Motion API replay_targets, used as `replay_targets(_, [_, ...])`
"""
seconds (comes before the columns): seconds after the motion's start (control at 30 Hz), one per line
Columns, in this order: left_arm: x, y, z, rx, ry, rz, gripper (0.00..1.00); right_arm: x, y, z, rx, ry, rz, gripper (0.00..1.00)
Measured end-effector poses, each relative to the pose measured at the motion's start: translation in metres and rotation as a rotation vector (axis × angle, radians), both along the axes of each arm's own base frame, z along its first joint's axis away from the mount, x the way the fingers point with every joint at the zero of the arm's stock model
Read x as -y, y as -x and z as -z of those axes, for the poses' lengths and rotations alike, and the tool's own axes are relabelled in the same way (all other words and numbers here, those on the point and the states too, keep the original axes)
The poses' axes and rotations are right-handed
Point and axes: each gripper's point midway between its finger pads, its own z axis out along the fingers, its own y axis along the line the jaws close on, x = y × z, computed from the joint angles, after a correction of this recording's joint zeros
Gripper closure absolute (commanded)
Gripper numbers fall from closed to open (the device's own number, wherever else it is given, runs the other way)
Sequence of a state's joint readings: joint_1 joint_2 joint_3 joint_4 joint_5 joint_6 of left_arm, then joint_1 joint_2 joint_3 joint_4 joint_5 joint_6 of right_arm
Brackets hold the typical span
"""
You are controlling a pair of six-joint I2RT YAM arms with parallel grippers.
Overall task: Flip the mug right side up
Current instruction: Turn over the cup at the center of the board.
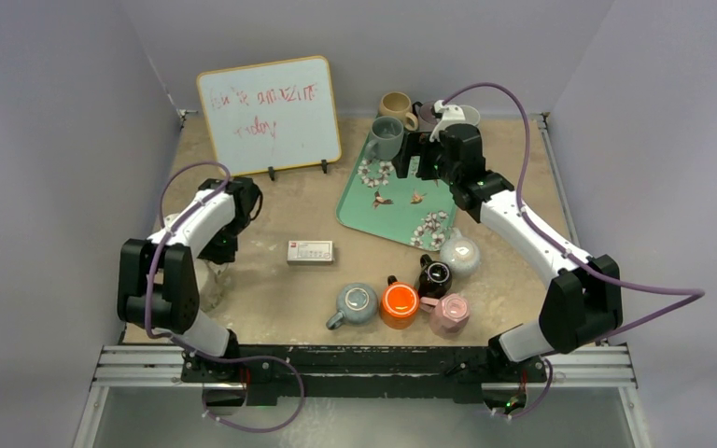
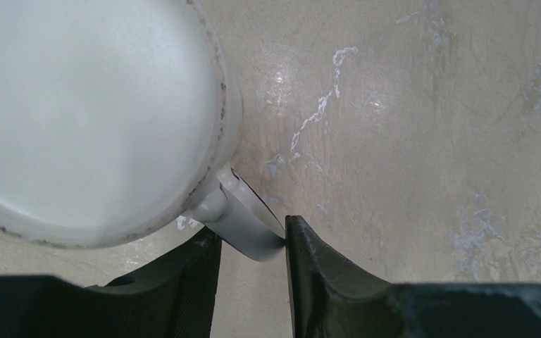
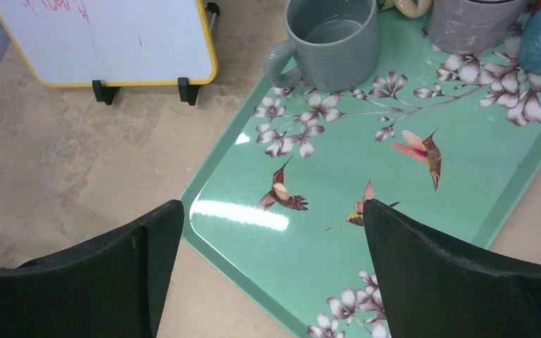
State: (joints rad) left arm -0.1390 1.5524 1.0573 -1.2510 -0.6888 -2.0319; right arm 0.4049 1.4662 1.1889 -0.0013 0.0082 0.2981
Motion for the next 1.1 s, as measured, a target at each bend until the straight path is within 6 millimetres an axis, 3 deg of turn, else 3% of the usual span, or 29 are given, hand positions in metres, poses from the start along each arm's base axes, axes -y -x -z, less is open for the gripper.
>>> replay_targets(0.27, [-0.004,0.002,0.005,-0.016,-0.009,-0.014,1.0,0.0,0.0,0.0,0.001,-0.001,-0.001,0.01])
replay_targets(0.5, [-0.004,-0.006,0.006,0.0,-0.005,0.016,1.0,0.001,0.001,-0.003,0.006,-0.003,0.0,0.01])
replay_targets(0.73, [0.009,-0.026,0.005,-0.01,0.037,0.211,1.0,0.002,0.005,-0.014,0.03,-0.014,-0.001,0.01])
replay_targets(1.1, [0.073,-0.07,-0.025,0.145,0.093,0.598,1.0,0.002,0.007,-0.011,0.02,-0.026,0.006,0.01])
